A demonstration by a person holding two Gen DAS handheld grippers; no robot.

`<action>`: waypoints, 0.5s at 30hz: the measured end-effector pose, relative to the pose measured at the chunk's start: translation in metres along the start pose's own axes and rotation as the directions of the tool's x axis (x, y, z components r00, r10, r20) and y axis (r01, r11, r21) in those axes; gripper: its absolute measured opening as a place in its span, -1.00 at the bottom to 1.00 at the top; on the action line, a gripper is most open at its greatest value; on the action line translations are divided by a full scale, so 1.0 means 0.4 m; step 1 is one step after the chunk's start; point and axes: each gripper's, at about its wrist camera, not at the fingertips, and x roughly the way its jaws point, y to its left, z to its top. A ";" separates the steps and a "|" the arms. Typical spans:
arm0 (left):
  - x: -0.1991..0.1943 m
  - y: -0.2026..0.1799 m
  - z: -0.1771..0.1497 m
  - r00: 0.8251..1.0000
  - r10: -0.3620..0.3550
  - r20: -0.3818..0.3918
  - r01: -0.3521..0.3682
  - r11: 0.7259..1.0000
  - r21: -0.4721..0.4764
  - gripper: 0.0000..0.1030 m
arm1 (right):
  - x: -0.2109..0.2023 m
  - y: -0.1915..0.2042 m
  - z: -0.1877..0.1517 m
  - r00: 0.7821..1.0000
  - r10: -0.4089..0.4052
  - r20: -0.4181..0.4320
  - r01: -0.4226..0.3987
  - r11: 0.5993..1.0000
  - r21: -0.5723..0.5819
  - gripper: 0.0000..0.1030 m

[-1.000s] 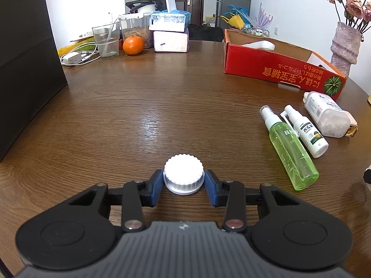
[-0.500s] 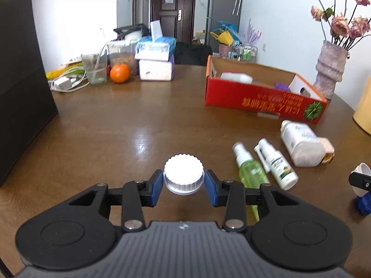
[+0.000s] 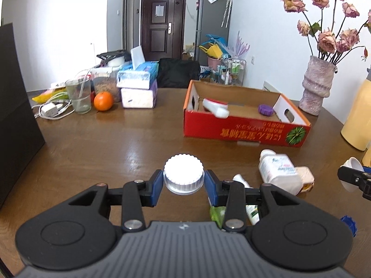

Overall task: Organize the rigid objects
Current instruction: 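Carry the white cap and tape roll over the red box with both tools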

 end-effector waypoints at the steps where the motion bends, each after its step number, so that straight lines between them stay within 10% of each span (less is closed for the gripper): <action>1: -0.001 -0.007 0.009 1.000 -0.002 0.006 0.002 1.000 0.001 -0.23 | 0.001 -0.001 0.010 1.000 0.001 0.005 -0.001 1.000 0.000 -0.17; 15: 0.017 -0.093 0.126 0.997 -0.036 0.067 0.035 0.999 0.022 -0.23 | 0.047 -0.020 0.118 0.999 0.010 0.049 -0.010 1.000 0.003 -0.17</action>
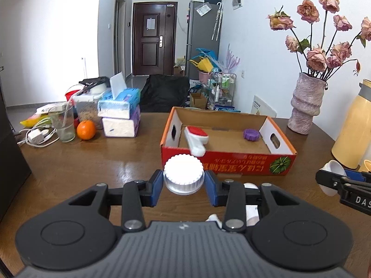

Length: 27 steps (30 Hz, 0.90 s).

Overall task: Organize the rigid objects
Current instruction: 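Carry the white cap and tape roll over the red box with both tools, then lower the white cap onto the lint brush while the right tool releases the tape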

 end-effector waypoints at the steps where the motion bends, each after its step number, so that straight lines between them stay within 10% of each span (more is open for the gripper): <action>1: 0.004 -0.007 0.008 1.000 -0.003 0.003 0.003 1.000 0.002 -0.23 | 0.006 -0.003 0.007 1.000 0.000 0.001 0.000 1.000 0.000 -0.17; 27: 0.175 -0.128 0.207 0.999 -0.016 0.042 0.015 1.000 0.026 -0.23 | 0.189 -0.059 0.196 0.999 -0.010 0.035 0.009 1.000 0.026 -0.17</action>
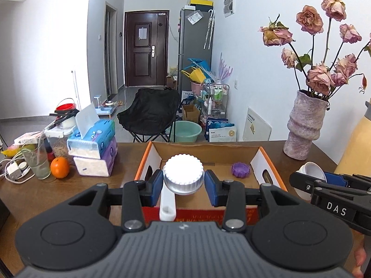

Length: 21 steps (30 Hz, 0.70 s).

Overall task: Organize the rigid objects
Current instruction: 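Lower the white cap onto the lint brush while the right tool releases the tape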

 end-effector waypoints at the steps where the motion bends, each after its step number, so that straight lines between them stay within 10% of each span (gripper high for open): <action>1: 0.010 -0.002 0.006 1.000 0.001 -0.001 -0.001 1.000 0.001 -0.23 | 0.010 -0.001 0.005 1.000 -0.002 -0.002 0.002 1.000 0.000 -0.17; 21: 0.260 -0.022 0.091 0.996 0.078 -0.047 -0.078 0.997 0.013 -0.23 | 0.265 -0.025 0.090 0.998 -0.048 -0.050 0.047 0.999 -0.010 -0.17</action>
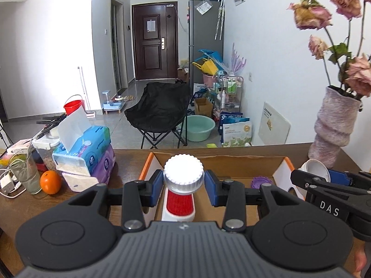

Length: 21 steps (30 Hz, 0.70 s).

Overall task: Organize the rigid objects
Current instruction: 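Lower the white cap onto the lint brush while the right tool releases the tape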

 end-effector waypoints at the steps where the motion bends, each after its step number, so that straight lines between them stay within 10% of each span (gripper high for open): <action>1: 0.012 0.000 0.003 1.000 0.000 -0.001 0.000 1.000 0.000 -0.23 | 0.013 0.000 0.003 1.000 0.000 -0.001 0.000 1.000 -0.002 -0.17; 21: 0.252 0.000 0.010 0.983 0.052 -0.175 -0.053 0.999 -0.002 -0.23 | 0.216 -0.020 -0.031 0.994 -0.026 -0.110 0.026 1.000 0.003 -0.17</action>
